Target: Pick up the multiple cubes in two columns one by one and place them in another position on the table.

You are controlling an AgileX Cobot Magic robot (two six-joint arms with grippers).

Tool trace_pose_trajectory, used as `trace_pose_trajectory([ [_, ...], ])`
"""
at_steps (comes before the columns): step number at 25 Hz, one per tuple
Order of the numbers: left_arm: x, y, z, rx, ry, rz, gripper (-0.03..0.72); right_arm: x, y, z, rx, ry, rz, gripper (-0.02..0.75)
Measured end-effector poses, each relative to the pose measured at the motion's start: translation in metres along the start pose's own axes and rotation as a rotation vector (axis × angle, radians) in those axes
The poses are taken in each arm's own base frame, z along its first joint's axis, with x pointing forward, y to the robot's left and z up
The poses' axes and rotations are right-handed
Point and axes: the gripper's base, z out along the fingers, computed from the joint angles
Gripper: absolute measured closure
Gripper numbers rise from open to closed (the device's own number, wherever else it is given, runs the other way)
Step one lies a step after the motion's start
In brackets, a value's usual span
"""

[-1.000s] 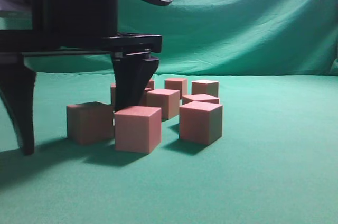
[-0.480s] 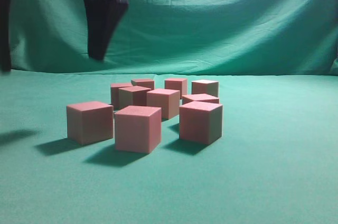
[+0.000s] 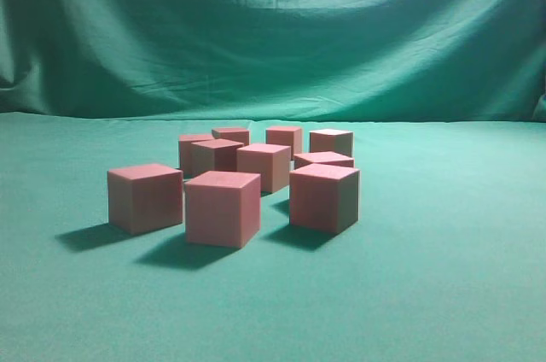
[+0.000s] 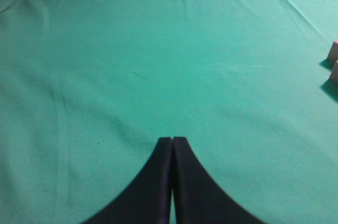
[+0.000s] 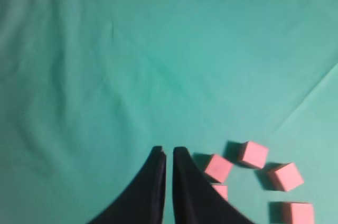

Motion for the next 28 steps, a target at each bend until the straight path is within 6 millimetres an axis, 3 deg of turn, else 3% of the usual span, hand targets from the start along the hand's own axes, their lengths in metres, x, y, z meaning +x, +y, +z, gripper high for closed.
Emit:
trace_pose_trajectory([
  [3, 0.0, 0.0, 0.0, 0.0, 0.0, 0.0, 0.688, -0.001, -0.01, -0.049, -0.002, -0.092, 0.016, 0.738],
  [4, 0.0, 0.0, 0.0, 0.0, 0.0, 0.0, 0.688, 0.0, -0.013, -0.068, -0.006, -0.127, 0.023, 0.691],
  [8, 0.0, 0.0, 0.0, 0.0, 0.0, 0.0, 0.688, 0.01, -0.028, -0.141, -0.02, -0.264, 0.052, 0.691],
  [13, 0.0, 0.0, 0.0, 0.0, 0.0, 0.0, 0.688, 0.04, -0.045, -0.233, -0.085, -0.445, 0.092, 0.691],
  [17, 0.0, 0.0, 0.0, 0.0, 0.0, 0.0, 0.688, 0.069, -0.057, -0.289, -0.105, -0.563, 0.09, 0.691],
  [20, 0.0, 0.0, 0.0, 0.0, 0.0, 0.0, 0.688, 0.09, -0.063, -0.308, -0.095, -0.595, 0.054, 0.691],
  [23, 0.0, 0.0, 0.0, 0.0, 0.0, 0.0, 0.688, 0.11, -0.063, -0.308, -0.106, -0.56, 0.03, 0.691],
  [28, 0.0, 0.0, 0.0, 0.0, 0.0, 0.0, 0.688, 0.149, -0.057, -0.281, -0.159, -0.431, -0.003, 0.691],
])
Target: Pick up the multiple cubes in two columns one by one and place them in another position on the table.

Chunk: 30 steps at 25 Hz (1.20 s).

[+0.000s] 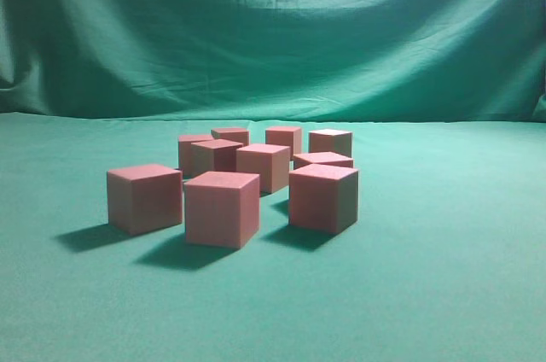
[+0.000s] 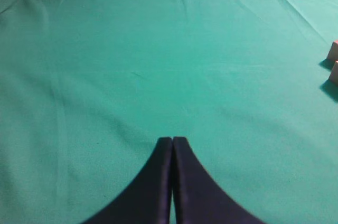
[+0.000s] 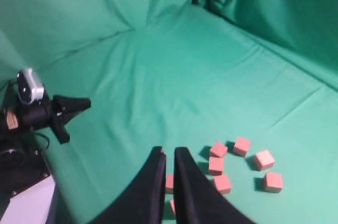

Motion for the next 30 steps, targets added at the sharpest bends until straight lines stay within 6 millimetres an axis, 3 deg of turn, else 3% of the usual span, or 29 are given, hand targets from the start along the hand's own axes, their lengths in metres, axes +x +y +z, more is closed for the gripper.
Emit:
trace_pose_trajectory([
  [9, 0.0, 0.0, 0.0, 0.0, 0.0, 0.0, 0.688, 0.089, 0.003, 0.001, -0.078, -0.079, 0.03, 0.691],
  [15, 0.0, 0.0, 0.0, 0.0, 0.0, 0.0, 0.688, 0.145, 0.0, 0.0, -0.079, 0.011, 0.041, 0.691],
  [16, 0.0, 0.0, 0.0, 0.0, 0.0, 0.0, 0.688, 0.151, 0.0, -0.001, -0.077, 0.013, 0.04, 0.738],
  [19, 0.0, 0.0, 0.0, 0.0, 0.0, 0.0, 0.688, 0.164, -0.003, 0.0, -0.046, 0.028, 0.023, 0.738],
  [25, 0.0, 0.0, 0.0, 0.0, 0.0, 0.0, 0.688, 0.171, -0.011, -0.004, 0.027, 0.008, 0.049, 0.738],
  [30, 0.0, 0.0, 0.0, 0.0, 0.0, 0.0, 0.688, 0.187, -0.018, 0.0, 0.14, -0.094, 0.082, 0.738],
])
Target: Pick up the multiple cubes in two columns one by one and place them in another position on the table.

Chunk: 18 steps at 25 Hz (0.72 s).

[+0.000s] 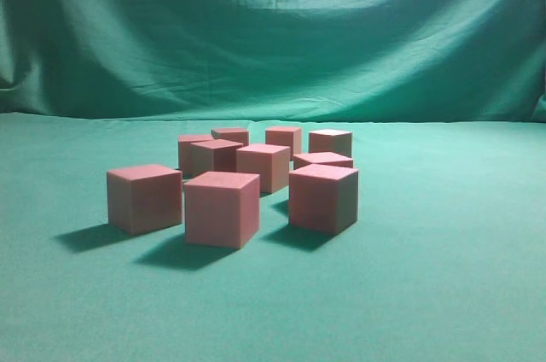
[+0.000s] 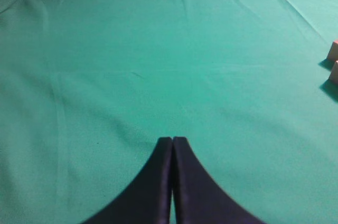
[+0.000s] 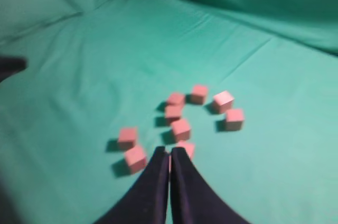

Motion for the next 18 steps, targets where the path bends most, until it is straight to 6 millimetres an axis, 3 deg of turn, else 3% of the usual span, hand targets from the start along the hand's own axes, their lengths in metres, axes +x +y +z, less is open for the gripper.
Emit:
trace_pose_trajectory([
  [8, 0.0, 0.0, 0.0, 0.0, 0.0, 0.0, 0.688, 0.05, -0.017, 0.025, 0.321, -0.247, 0.087, 0.738],
  [18, 0.0, 0.0, 0.0, 0.0, 0.0, 0.0, 0.688, 0.135, -0.031, 0.049, 0.62, -0.234, 0.173, 0.738],
])
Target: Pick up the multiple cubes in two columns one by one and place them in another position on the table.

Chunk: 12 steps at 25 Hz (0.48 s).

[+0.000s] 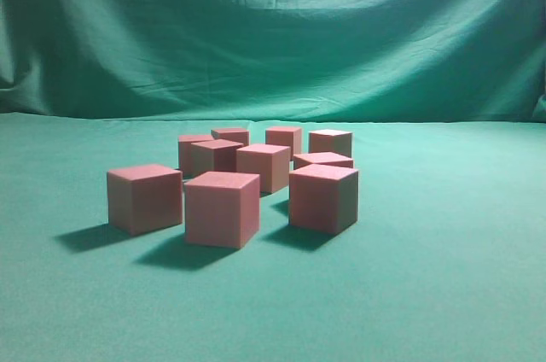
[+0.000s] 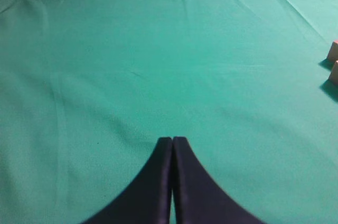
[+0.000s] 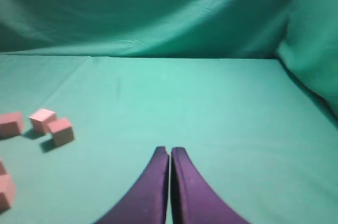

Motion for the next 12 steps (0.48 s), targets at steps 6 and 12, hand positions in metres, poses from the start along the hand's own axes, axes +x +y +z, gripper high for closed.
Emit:
trace_pose_trajectory([
  [6, 0.0, 0.0, 0.0, 0.0, 0.0, 0.0, 0.688, 0.039, -0.003, 0.012, 0.063, 0.033, 0.02, 0.738],
  [12, 0.0, 0.0, 0.0, 0.0, 0.0, 0.0, 0.688, 0.043, -0.003, 0.013, 0.064, 0.038, 0.029, 0.738],
])
